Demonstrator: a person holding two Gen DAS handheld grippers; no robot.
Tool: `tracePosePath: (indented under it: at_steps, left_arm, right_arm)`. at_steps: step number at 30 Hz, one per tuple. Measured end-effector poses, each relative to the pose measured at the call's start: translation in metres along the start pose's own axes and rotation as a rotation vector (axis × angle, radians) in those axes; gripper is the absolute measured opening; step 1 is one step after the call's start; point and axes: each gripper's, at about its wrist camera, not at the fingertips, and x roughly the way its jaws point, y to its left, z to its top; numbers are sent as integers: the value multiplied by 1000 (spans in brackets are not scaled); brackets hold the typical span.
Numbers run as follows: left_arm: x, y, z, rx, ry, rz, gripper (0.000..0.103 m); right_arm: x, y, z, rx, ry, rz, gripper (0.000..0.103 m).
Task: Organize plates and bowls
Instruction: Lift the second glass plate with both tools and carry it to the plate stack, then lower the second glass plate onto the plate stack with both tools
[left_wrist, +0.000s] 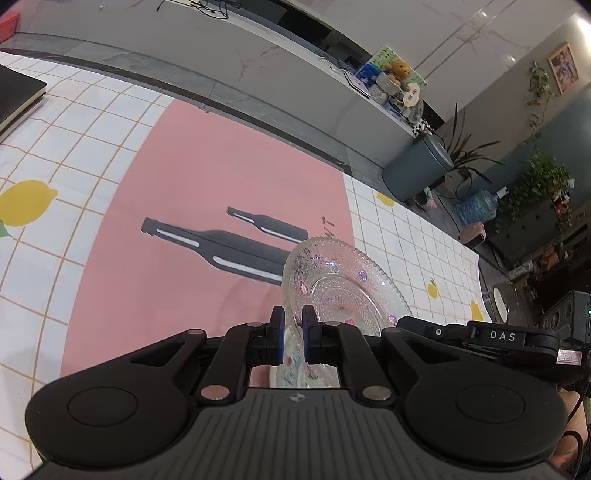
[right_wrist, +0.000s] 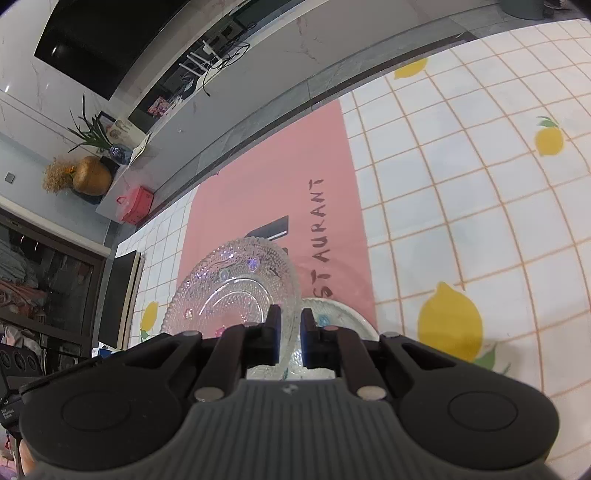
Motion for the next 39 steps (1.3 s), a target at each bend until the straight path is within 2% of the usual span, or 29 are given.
tracePosePath:
  at_steps: [20,29,39]
  left_arm:
    - [24,-5,-30,28,112,13,10]
    - [23,-11,-35,74,115,45,11]
    - [30,-36,-45,246,152,152,15]
  right_arm:
    - [-4,-30,-21,4,62,-58,9]
    - [-5,-30,-25,-13,76,-73,9]
    - [-3,-10,-30,-135,102,-157,11]
